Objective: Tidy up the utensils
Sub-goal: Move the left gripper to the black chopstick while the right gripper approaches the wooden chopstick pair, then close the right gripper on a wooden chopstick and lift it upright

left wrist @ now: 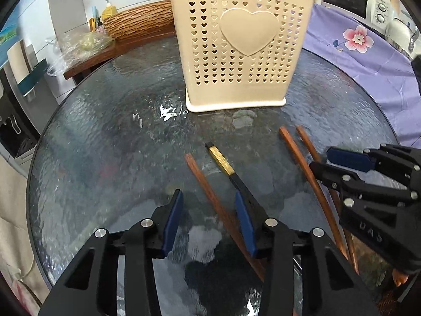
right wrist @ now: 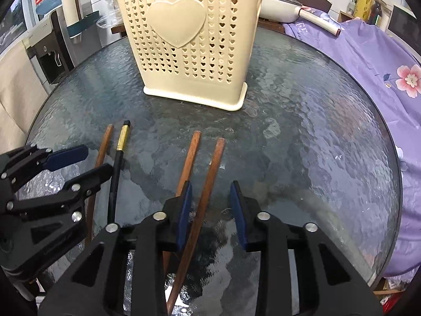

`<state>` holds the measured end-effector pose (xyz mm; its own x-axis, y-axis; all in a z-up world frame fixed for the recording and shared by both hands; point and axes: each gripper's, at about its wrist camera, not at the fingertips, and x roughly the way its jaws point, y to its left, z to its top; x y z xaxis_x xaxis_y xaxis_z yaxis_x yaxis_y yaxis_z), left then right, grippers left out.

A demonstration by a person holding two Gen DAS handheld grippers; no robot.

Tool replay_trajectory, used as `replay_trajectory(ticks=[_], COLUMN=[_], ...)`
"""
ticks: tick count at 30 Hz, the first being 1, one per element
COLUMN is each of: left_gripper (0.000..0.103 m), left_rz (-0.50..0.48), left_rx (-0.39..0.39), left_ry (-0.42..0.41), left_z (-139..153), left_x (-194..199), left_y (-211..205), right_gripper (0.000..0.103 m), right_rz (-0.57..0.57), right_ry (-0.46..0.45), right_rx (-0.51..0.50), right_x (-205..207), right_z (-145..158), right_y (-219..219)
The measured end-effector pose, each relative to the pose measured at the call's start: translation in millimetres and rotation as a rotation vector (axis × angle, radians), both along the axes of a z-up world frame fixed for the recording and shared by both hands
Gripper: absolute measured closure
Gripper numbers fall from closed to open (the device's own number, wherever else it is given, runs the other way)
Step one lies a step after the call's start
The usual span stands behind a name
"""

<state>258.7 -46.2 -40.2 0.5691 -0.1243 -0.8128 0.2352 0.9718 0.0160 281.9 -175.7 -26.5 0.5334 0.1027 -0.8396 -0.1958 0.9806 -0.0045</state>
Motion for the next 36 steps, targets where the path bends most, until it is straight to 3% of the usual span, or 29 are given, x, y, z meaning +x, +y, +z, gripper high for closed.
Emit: replay_trajectory(ticks=[7,15,21,30,36], left_gripper=[0.066,0.089,0.095,0.096,0.096], left_rz=[0.019,0.018,0.004,0.014,0.024], left_rx=[0.001,0.015,0.035,0.018,-0.045], left_ry=[0.023,0.016,0.004,-0.009,0.005], left_z=[0.1,1.9,1.4,0.9,1.7], left_x=[19.8,37.1,39.4,38.5,38.6], left_y=[2.6,-0.2,-5.8,-5.8,3.7], right_gripper=[0.086,0.093,0.094,0.095,0.095], right_rz=[-0.001,0.002,0.005,-0.003,0.003], right_ry=[0.012,0.012,0.0,-0.003,-0.006], right_rx=[-0.012,-0.031,-0.027,0.029,0.102], right_x=[9.9,19.3,19.2,19.4,17.5], right_z=[0.6,0.8,0.8,1.4,3.6], right_y=[8.0,17.1,17.3,7.1,-2.3])
